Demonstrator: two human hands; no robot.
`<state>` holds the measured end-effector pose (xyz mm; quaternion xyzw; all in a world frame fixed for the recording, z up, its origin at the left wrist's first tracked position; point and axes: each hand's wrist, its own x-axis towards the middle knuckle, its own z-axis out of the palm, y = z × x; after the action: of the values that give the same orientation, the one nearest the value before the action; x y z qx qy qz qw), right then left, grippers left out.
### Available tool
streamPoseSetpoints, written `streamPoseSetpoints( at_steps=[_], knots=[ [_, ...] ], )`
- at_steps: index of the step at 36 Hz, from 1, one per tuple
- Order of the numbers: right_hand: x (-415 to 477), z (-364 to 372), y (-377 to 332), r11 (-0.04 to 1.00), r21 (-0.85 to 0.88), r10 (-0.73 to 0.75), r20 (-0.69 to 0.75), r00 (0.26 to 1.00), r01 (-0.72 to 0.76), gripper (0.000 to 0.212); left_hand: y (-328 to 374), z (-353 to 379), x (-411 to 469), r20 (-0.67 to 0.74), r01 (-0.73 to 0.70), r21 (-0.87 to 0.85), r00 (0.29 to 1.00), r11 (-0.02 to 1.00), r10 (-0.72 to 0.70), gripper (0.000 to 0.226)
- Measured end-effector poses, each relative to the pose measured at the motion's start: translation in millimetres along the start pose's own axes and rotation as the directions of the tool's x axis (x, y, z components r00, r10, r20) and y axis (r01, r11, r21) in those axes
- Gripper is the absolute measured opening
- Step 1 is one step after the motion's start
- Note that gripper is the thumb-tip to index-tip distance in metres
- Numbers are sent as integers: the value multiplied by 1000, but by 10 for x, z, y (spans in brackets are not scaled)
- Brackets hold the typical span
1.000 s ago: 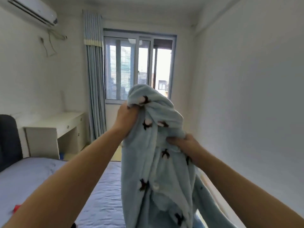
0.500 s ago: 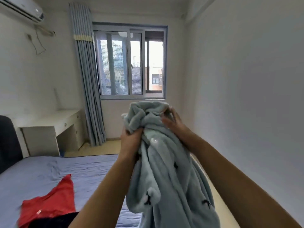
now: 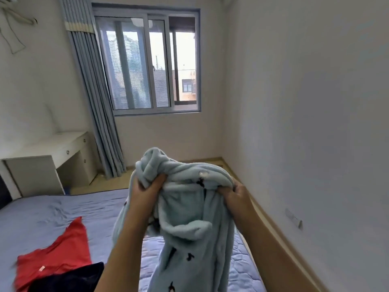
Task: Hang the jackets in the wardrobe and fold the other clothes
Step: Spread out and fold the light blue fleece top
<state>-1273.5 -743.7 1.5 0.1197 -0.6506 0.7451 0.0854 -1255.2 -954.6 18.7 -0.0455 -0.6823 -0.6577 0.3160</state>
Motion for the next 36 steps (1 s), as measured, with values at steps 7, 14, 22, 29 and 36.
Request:
streamPoseSetpoints(
  at_steps=[7,14,22,29,36],
  knots=[
    [115,171,77,943,288,193,-63,979,-167,13,-517,-387,-145,-95,460,377,882,803,-461,41],
    [308,283,68,959,183,201,105,974,-217,19,-579,-284,-252,268,152,478,913,865,-308,98],
    [440,301,90,978,57,188,184,965,-201,13,-411,235,-99,139,-15,258,990,966,-22,43],
    [443,-130,-7,925,-371,241,411,879,-81,45,-269,147,197,209,-274,303,954,913,216,41],
    [564,104,-74,842,-506,170,574,801,184,20,-147,377,335,559,-582,384,764,717,322,31]
  ],
)
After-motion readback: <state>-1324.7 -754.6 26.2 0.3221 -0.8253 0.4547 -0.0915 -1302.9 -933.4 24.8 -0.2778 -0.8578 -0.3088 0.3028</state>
